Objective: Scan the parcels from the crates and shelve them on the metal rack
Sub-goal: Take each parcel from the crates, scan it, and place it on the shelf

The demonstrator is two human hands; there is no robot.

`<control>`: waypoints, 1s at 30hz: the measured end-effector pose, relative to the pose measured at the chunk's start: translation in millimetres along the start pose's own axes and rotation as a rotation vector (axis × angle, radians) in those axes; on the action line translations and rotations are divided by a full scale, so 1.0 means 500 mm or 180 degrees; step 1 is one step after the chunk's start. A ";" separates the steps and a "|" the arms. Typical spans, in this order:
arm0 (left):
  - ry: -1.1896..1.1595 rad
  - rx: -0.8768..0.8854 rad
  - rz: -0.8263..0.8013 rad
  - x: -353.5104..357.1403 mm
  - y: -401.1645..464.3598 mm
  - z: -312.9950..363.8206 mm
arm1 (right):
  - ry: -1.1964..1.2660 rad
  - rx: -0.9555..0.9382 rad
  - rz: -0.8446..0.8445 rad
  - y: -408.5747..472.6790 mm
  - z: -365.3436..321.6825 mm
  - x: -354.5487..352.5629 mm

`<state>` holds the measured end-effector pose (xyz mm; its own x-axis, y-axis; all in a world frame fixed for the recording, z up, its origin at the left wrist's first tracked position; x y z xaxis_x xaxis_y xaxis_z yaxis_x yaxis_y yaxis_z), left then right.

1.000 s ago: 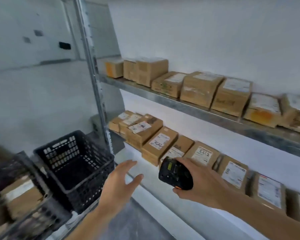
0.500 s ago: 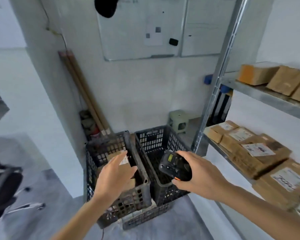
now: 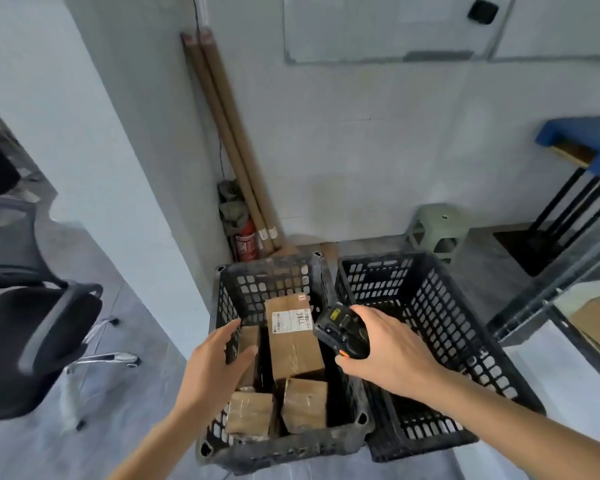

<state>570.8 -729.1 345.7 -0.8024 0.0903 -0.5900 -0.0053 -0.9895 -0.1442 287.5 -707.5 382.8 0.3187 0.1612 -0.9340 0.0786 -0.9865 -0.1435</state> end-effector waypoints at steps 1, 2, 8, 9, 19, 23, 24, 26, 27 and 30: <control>0.0024 -0.0039 0.0006 0.005 0.021 -0.018 | 0.0022 0.0023 -0.0049 0.026 -0.003 0.018; 0.0042 -0.0069 0.0021 0.009 0.043 -0.035 | 0.0035 0.0047 -0.0100 0.052 -0.007 0.038; 0.0038 -0.0085 -0.0144 0.040 0.192 -0.110 | -0.0081 0.0226 -0.0263 0.199 -0.018 0.132; 0.0028 -0.0060 -0.0191 0.047 0.218 -0.124 | -0.0104 0.0268 -0.0271 0.221 -0.018 0.145; 0.0085 -0.0034 -0.0676 0.147 0.403 -0.277 | 0.0020 0.0895 -0.0299 0.370 0.005 0.300; -0.0012 -0.0138 -0.0808 0.194 0.439 -0.307 | 0.0099 0.1067 -0.0337 0.395 0.023 0.358; -0.0039 -0.0142 -0.0821 0.205 0.447 -0.311 | 0.0128 0.1104 -0.0364 0.402 0.028 0.371; -0.0055 -0.0128 -0.0835 0.222 0.458 -0.319 | 0.0166 0.1142 -0.0379 0.415 0.033 0.392; -0.0051 -0.0119 -0.0879 0.235 0.463 -0.324 | 0.0181 0.1202 -0.0394 0.420 0.041 0.405; -0.0049 -0.0156 -0.1010 0.271 0.473 -0.339 | 0.0185 0.1353 -0.0445 0.432 0.062 0.439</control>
<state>562.1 -931.6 97.0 -0.7742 0.3914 -0.4974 -0.2283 -0.9057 -0.3573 345.2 -886.3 136.5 0.3861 0.2831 -0.8779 -0.2664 -0.8770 -0.4000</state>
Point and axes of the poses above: each hand's wrist, its own y-axis towards the middle knuckle, its own x-axis out of the palm, z = x × y, the point moved 5 cm from there along y, towards the middle knuckle, and after that the axes turned 7 degrees about -y, right-handed, at the moved point
